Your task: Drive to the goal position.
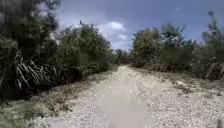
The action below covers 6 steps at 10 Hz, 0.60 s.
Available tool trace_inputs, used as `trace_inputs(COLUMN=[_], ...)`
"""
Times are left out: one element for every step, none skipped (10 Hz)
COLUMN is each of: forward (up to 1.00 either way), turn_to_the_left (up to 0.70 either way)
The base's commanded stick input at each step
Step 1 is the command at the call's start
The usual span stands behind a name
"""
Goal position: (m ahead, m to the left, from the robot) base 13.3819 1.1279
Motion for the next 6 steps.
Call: trace_inputs(forward=[0.50,0.50,0.50,0.50,0.50,0.50], turn_to_the_left=[-0.30,0.00,0.00,0.00,0.00,0.00])
